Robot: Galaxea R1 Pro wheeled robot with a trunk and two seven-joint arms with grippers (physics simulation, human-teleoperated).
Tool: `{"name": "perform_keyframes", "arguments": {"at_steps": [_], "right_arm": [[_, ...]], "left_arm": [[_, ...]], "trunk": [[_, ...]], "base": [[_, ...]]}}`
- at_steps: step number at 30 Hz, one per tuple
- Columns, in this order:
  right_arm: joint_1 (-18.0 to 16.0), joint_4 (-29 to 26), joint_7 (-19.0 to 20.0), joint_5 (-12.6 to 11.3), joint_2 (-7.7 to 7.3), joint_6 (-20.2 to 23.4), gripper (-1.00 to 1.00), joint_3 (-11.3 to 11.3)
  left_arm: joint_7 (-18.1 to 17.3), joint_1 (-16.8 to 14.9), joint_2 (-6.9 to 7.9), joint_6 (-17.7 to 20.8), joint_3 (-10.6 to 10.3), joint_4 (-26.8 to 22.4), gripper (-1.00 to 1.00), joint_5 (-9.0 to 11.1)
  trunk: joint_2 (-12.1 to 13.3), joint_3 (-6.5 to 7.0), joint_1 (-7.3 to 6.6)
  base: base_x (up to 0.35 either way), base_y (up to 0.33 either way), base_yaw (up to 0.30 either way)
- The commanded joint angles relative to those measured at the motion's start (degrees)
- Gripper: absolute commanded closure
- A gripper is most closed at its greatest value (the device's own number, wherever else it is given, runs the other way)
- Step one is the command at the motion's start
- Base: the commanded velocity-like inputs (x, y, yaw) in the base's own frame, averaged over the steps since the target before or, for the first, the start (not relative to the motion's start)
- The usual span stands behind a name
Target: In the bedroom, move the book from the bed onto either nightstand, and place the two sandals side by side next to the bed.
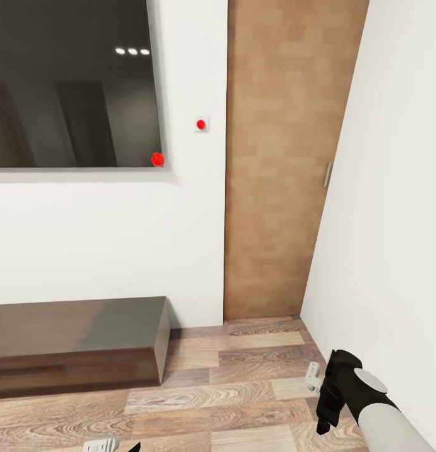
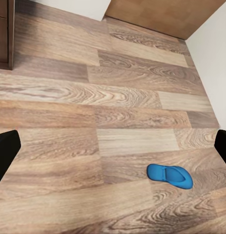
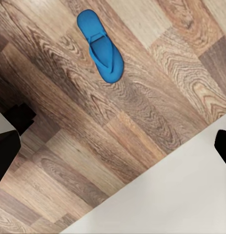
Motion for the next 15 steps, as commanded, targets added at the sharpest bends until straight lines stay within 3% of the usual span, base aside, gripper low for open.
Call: {"name": "perform_keyframes", "arguments": {"at_steps": [1, 15], "right_arm": [[0.0, -0.1, 0.3, 0.2, 0.04, 0.3, -1.0, -0.2], [0.0, 0.0, 0.2, 0.2, 0.04, 0.3, -1.0, -0.2]], "left_arm": [[-0.2, 0.0, 0.0, 0.3, 0.0, 0.0, -1.0, 0.4], [-0.2, 0.0, 0.0, 0.4, 0.1, 0.0, -1.0, 0.5]], "trunk": [[-0.4, -0.23, 0.22], [-6.1, -2.75, 3.3]], "base": [[0.0, 0.0, 0.0], [0.0, 0.0, 0.0]]}}
